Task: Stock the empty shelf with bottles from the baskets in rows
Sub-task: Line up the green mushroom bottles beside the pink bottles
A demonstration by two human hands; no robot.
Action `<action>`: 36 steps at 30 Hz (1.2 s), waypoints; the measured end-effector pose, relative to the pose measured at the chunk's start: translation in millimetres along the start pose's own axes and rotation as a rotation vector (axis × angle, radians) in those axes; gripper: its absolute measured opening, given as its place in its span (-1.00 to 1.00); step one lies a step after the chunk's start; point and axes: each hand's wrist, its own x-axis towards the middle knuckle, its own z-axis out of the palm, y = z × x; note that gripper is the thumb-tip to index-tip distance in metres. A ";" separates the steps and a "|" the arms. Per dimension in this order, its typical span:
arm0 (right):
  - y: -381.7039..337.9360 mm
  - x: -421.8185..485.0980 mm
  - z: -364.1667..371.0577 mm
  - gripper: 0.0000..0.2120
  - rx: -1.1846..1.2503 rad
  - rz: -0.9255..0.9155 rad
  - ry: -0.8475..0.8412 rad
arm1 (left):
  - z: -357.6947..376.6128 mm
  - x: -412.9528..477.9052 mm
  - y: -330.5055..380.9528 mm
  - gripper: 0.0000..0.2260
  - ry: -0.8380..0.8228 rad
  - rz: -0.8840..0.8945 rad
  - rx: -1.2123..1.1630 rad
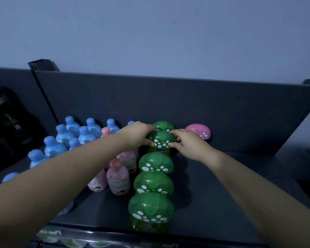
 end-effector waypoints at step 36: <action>-5.9 -41.9 -13.7 -0.65 0.181 -0.040 -0.217 | -22.6 -21.6 5.5 -0.65 -0.232 0.146 -0.063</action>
